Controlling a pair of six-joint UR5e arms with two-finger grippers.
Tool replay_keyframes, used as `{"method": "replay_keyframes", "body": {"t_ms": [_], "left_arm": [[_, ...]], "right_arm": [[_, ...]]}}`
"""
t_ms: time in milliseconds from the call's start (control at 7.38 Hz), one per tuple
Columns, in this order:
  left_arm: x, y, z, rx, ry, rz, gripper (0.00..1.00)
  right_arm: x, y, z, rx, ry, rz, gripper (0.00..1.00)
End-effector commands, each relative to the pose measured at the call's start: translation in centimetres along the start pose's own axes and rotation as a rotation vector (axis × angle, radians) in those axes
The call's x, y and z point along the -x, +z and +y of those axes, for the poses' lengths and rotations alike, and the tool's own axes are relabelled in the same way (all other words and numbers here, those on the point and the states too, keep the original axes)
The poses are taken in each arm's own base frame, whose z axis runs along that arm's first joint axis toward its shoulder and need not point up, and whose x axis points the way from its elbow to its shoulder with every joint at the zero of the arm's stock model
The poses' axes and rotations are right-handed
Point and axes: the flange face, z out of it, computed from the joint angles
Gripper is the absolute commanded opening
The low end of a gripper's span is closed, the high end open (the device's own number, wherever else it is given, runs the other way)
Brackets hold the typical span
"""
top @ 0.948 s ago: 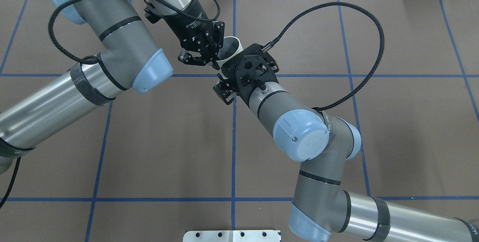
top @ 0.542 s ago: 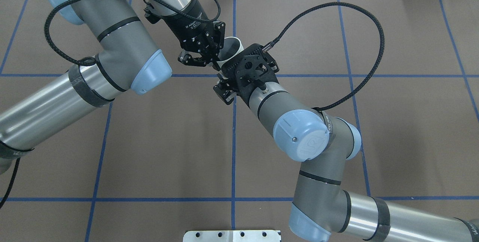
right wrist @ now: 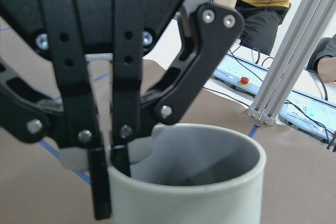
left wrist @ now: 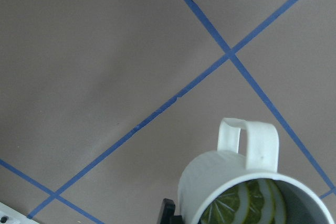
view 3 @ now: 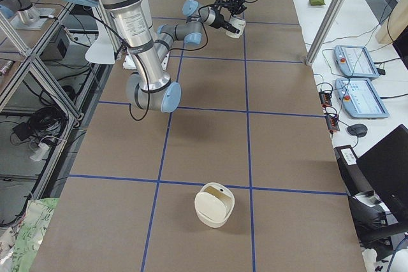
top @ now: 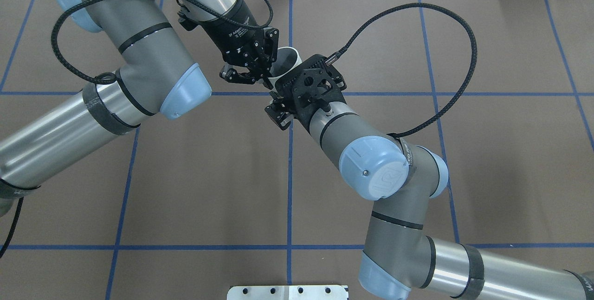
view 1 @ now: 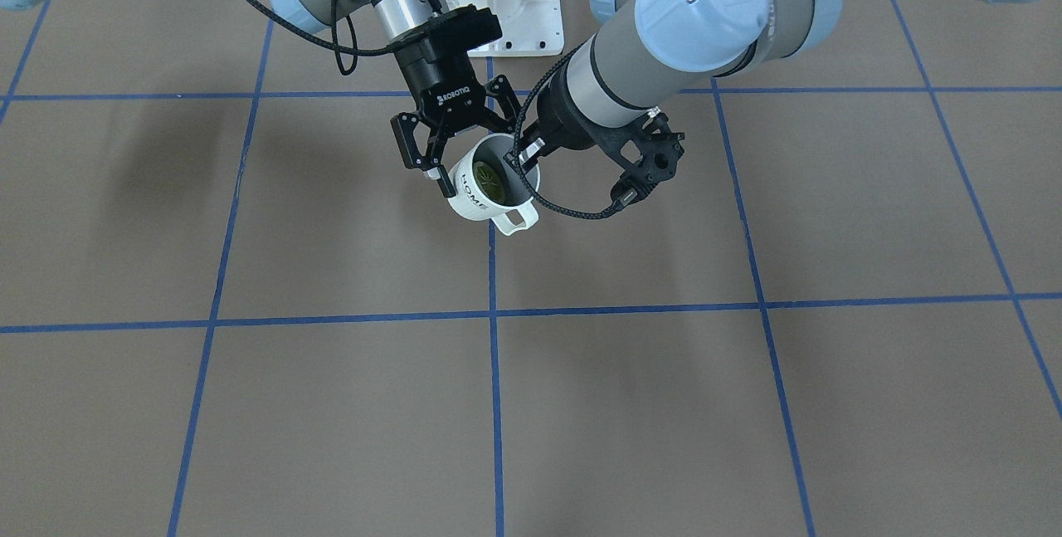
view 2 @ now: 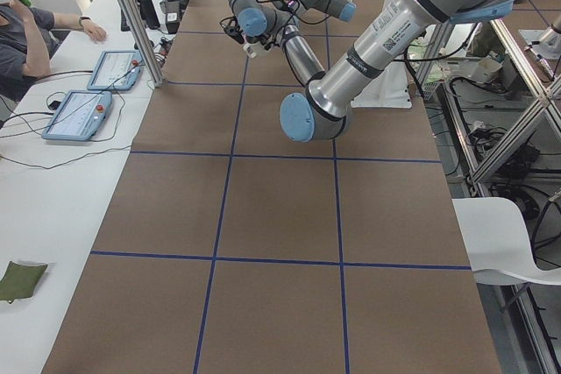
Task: Left arm hands cup to right arm to dump lemon
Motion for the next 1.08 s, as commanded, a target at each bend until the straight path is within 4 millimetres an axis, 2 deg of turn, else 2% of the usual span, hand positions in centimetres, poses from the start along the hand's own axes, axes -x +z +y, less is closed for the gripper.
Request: {"method": "replay_keyframes", "body": {"t_ms": [0, 948], "left_arm": [[0.57, -0.16, 0.11, 0.003, 0.006, 0.003, 0.00], [0.39, -0.46, 1.03, 0.011, 0.016, 0.008, 0.00]], "right_arm": [[-0.03, 0.02, 0.05, 0.000, 0.000, 0.001, 0.99], [0.35, -0.08, 0.35, 0.004, -0.002, -0.006, 0.99]]}}
